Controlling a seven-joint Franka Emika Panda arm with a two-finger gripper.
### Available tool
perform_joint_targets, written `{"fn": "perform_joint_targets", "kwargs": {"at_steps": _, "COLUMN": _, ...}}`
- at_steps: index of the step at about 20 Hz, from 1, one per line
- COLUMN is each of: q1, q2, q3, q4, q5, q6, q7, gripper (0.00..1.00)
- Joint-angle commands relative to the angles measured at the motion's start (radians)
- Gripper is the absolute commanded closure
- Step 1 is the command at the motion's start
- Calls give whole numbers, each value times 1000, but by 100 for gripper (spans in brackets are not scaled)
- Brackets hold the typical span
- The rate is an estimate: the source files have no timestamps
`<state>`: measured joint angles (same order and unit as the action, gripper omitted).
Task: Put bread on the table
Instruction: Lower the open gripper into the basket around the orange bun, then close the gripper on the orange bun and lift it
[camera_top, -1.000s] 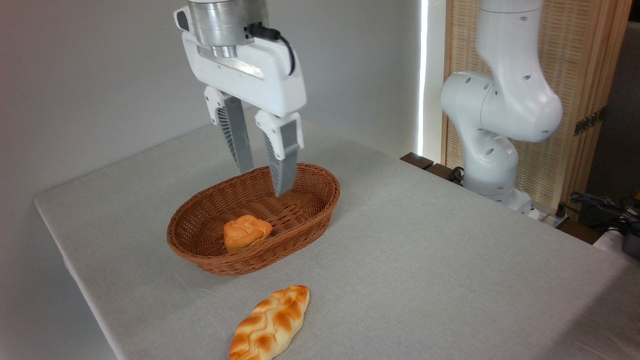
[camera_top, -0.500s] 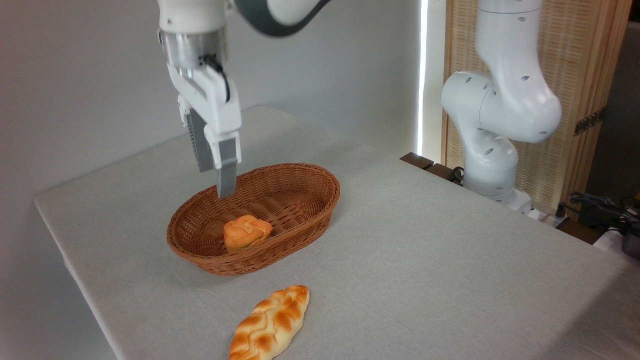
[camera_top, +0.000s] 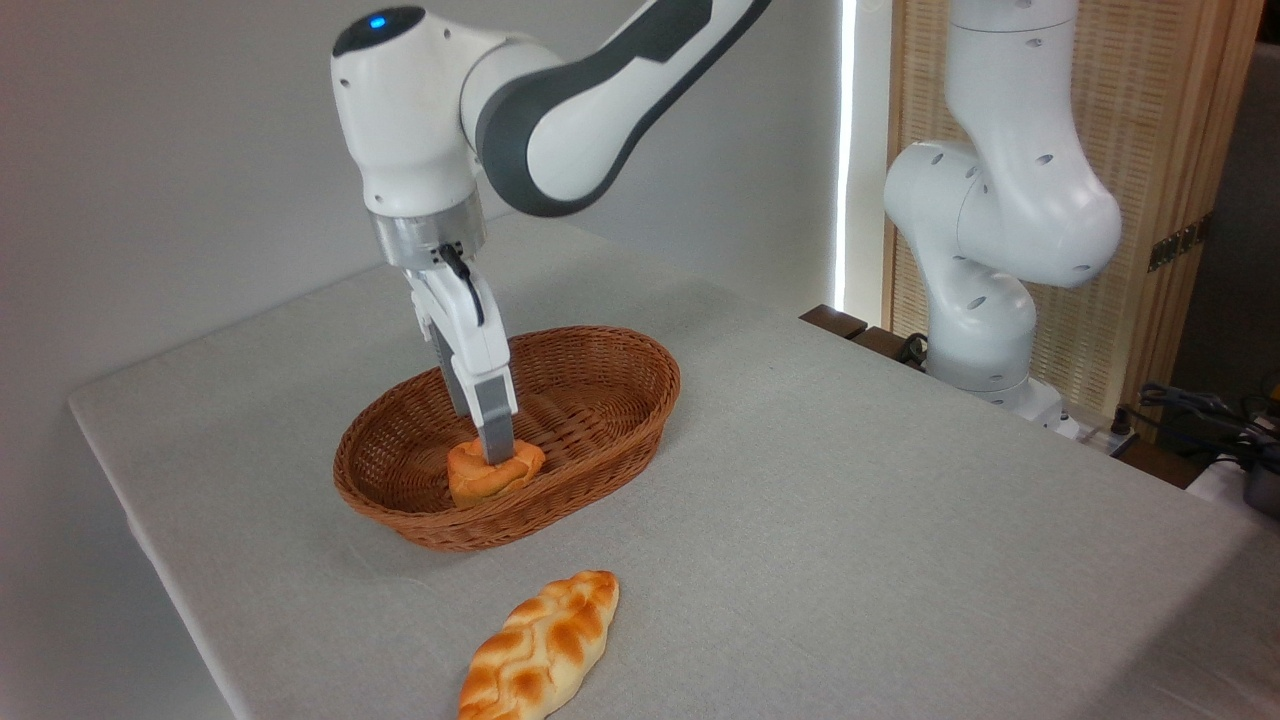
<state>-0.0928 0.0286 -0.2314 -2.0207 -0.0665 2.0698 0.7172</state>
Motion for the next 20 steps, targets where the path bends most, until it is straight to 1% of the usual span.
{"fn": "perform_joint_targets", "kwargs": {"at_steps": 1, "q1": -8, "q2": -10, "q3": 3, "q4": -38, "q5": 111, "q6": 55, "q7": 33, "gripper": 0}}
{"fn": "perform_joint_targets", "kwargs": {"at_steps": 3, "q1": -8, "q2": -10, "q3": 3, "q4": -38, "q5": 172, "q6": 55, "q7": 33, "gripper": 0}}
{"fn": "perform_joint_targets", "kwargs": {"at_steps": 4, "q1": -8, "q2": -7, "q3": 3, "q4": -38, "q5": 191, "q6": 56, "q7": 33, "gripper": 0}}
{"fn": "perform_joint_targets", "kwargs": {"at_steps": 6, "q1": -8, "q2": 1, "q3": 3, "q4": -38, "q5": 206, "q6": 59, "q7": 33, "gripper": 0}}
{"fn": "perform_joint_targets", "kwargs": {"at_steps": 8, "q1": -8, "q2": 2, "q3": 3, "q4": -38, "q5": 208, "q6": 59, "q7": 33, "gripper": 0}}
{"fn": "perform_joint_targets", "kwargs": {"at_steps": 9, "q1": -8, "q2": 2, "q3": 3, "q4": -38, "q5": 217, "q6": 59, "q7": 33, "gripper": 3}}
{"fn": "perform_joint_targets", "kwargs": {"at_steps": 10, "q1": -8, "q2": 2, "q3": 3, "q4": -38, "q5": 234, "q6": 59, "q7": 33, "gripper": 15}}
{"fn": "perform_joint_targets", "kwargs": {"at_steps": 12, "q1": -8, "q2": 2, "q3": 3, "q4": -38, "q5": 247, "q6": 59, "q7": 33, "gripper": 52}}
{"fn": "perform_joint_targets", "kwargs": {"at_steps": 13, "q1": -8, "q2": 2, "q3": 3, "q4": -36, "q5": 248, "q6": 59, "q7": 31, "gripper": 65}}
{"fn": "perform_joint_targets", "kwargs": {"at_steps": 14, "q1": -8, "q2": 2, "q3": 3, "q4": -36, "q5": 248, "q6": 59, "q7": 33, "gripper": 71}}
{"fn": "perform_joint_targets", "kwargs": {"at_steps": 15, "q1": -8, "q2": 2, "q3": 3, "q4": -36, "q5": 248, "q6": 59, "q7": 31, "gripper": 72}}
{"fn": "perform_joint_targets", "kwargs": {"at_steps": 20, "q1": -8, "q2": 2, "q3": 3, "q4": -36, "q5": 248, "q6": 59, "q7": 30, "gripper": 72}}
